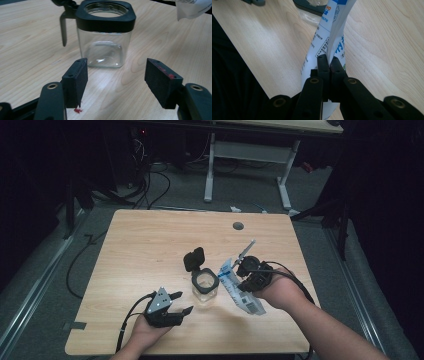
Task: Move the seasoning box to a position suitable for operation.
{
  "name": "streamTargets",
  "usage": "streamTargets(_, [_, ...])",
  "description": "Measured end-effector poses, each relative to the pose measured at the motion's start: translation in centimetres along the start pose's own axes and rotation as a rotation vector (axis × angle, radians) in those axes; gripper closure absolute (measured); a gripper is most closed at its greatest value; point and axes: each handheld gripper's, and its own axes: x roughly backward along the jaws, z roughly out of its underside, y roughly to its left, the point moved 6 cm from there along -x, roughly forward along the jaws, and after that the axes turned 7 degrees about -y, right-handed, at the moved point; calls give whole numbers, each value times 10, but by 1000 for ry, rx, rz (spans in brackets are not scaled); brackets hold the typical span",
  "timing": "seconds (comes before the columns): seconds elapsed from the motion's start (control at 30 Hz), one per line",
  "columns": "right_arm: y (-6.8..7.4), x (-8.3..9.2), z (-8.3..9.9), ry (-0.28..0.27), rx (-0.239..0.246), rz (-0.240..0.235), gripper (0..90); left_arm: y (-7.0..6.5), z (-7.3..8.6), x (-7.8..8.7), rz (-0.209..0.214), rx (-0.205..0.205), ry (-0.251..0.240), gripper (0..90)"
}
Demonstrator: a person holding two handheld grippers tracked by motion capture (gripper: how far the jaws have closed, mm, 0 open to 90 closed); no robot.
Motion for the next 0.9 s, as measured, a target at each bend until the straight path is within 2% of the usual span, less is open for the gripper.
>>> streamTargets(0.17, [5, 0, -8, -8, 7, -9, 897, -12, -2, -7, 32, -10, 5, 342])
streamTargets(0.3, [9, -2, -13, -12, 14, -16, 896, -25, -6, -15, 64, -15, -11, 335])
streamTargets(0.4, [10, -5, -14, -10, 20, -22, 896, -36, -8, -22, 86, -31, -11, 327])
streamTargets(0.57, [13, -10, -15, -9, 14, -39, 897, -50, -13, -33, 137, -13, -20, 314])
streamTargets(0.8, [14, -12, -19, -10, 18, -44, 897, -63, -19, -51, 145, -45, -17, 289])
streamTargets(0.9, [14, -12, -21, -16, 21, -47, 897, -69, -23, -58, 158, -37, -26, 286])
